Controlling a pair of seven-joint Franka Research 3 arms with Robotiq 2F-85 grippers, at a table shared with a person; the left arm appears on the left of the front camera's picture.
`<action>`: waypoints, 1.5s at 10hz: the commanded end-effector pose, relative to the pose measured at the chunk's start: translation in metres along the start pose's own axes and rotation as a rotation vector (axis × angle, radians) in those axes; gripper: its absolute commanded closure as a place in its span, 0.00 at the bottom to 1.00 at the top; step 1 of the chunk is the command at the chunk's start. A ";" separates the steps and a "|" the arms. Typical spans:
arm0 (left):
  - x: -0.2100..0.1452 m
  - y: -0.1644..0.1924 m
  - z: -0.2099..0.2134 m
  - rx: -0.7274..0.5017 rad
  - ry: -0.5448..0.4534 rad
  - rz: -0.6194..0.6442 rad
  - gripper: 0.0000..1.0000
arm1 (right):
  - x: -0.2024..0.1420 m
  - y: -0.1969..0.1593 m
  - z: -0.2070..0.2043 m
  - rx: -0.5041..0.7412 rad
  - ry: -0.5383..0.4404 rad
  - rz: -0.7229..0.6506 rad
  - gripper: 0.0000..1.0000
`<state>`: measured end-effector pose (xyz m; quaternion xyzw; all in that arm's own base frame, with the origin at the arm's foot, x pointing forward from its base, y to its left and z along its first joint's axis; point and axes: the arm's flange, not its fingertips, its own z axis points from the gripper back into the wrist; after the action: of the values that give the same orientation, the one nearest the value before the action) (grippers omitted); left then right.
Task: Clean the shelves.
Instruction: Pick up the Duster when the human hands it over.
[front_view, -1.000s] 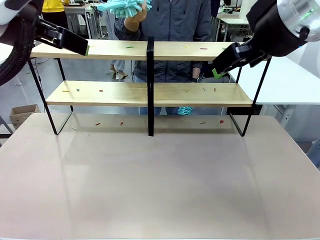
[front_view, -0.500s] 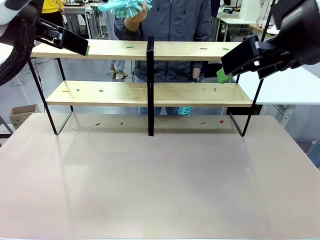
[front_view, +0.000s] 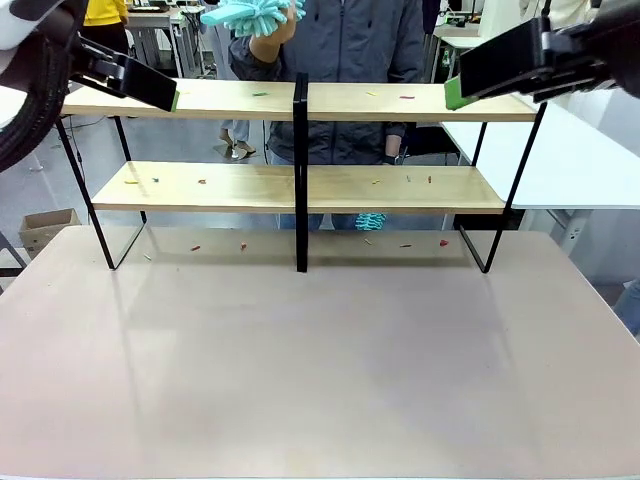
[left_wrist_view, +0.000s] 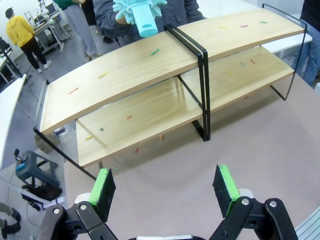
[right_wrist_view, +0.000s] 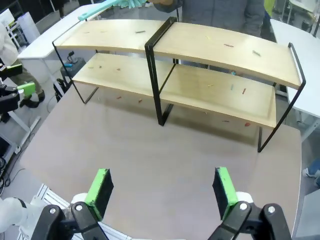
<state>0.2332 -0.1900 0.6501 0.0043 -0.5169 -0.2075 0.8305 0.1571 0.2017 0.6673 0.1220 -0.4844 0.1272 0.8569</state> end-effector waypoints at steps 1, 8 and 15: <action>0.000 0.001 0.000 0.002 0.000 -0.003 0.00 | -0.002 -0.002 -0.014 0.005 -0.019 0.001 0.00; 0.000 0.001 0.000 0.002 0.000 -0.003 0.00 | 0.005 -0.002 -0.023 -0.010 -0.015 0.000 0.00; 0.000 0.001 0.000 0.002 0.000 -0.003 0.00 | 0.027 -0.020 -0.047 -0.007 0.024 0.010 0.00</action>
<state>0.2332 -0.1901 0.6501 0.0044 -0.5169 -0.2075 0.8305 0.2063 0.2037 0.6598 0.1227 -0.4673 0.1190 0.8674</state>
